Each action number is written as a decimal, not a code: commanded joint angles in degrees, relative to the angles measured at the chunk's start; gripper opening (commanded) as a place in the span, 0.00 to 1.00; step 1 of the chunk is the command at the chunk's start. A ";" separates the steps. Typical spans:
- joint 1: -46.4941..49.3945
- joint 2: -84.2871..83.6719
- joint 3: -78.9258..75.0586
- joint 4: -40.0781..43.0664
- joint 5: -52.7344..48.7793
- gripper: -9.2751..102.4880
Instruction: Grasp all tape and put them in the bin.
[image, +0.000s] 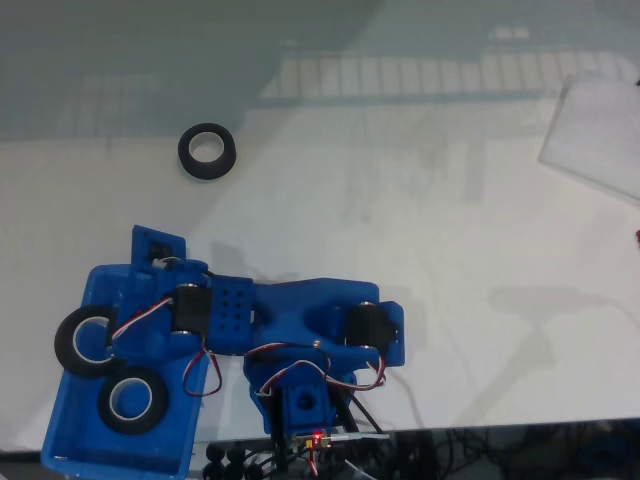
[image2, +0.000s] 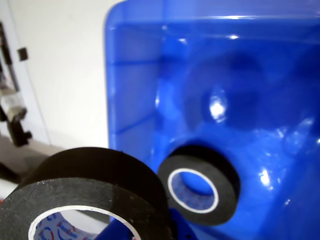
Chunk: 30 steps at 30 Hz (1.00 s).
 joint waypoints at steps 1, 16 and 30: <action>-0.70 3.16 0.09 -0.09 0.26 0.08; 0.62 8.44 0.62 0.18 0.62 0.27; 21.09 5.98 0.26 -2.55 1.14 0.30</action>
